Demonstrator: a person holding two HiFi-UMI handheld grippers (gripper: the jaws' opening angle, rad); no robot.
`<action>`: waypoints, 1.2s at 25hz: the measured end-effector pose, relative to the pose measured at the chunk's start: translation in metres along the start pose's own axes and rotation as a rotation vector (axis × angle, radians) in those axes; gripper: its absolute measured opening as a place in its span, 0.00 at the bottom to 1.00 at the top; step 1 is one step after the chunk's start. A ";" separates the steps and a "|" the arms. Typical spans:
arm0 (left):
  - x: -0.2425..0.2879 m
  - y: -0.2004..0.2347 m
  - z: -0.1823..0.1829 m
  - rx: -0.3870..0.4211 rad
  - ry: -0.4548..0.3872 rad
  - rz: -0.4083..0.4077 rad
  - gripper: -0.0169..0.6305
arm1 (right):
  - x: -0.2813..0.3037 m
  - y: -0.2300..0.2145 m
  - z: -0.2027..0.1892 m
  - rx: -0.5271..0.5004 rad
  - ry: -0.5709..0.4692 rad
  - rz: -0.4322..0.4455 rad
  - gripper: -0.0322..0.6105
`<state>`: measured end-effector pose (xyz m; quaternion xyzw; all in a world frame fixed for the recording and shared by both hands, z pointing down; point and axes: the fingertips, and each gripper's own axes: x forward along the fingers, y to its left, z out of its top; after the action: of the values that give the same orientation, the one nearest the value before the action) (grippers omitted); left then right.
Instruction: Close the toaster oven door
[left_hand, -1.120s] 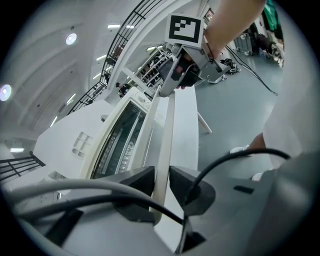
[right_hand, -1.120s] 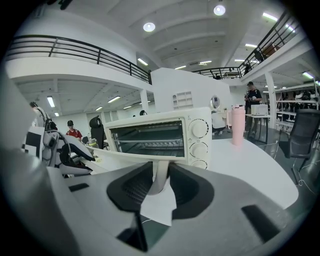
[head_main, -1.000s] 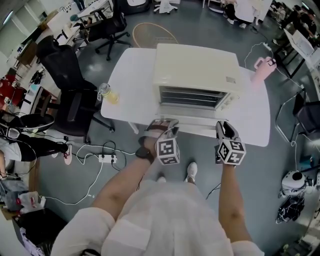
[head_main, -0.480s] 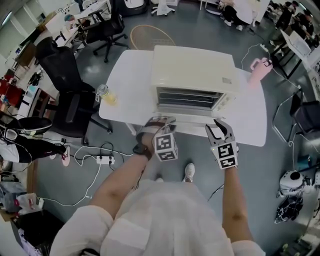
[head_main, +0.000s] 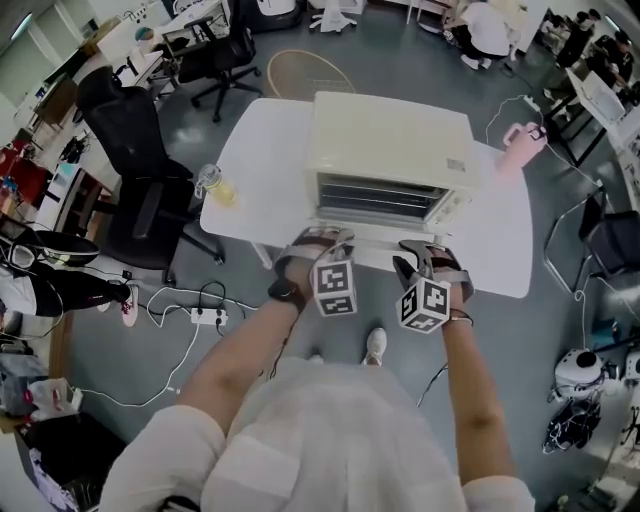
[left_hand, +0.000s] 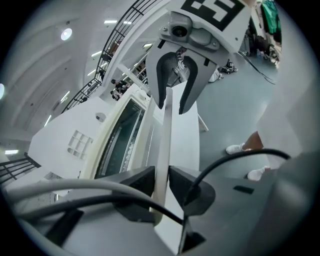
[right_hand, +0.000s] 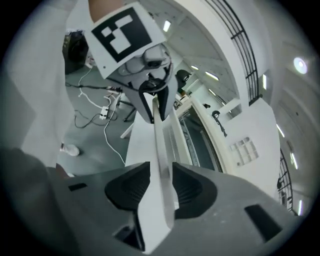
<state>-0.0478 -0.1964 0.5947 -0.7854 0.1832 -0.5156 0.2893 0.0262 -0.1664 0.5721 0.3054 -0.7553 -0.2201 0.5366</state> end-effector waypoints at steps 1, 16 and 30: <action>0.000 0.000 0.000 0.002 0.001 0.000 0.15 | 0.003 0.002 -0.001 -0.038 0.023 0.003 0.27; 0.001 0.006 0.002 0.050 0.022 0.027 0.15 | 0.011 -0.008 -0.016 -0.140 0.151 -0.054 0.18; 0.007 0.042 -0.001 0.090 0.053 0.078 0.16 | 0.017 -0.042 -0.010 -0.147 0.166 -0.068 0.19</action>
<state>-0.0457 -0.2330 0.5726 -0.7499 0.1980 -0.5324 0.3392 0.0411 -0.2087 0.5592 0.3076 -0.6793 -0.2668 0.6105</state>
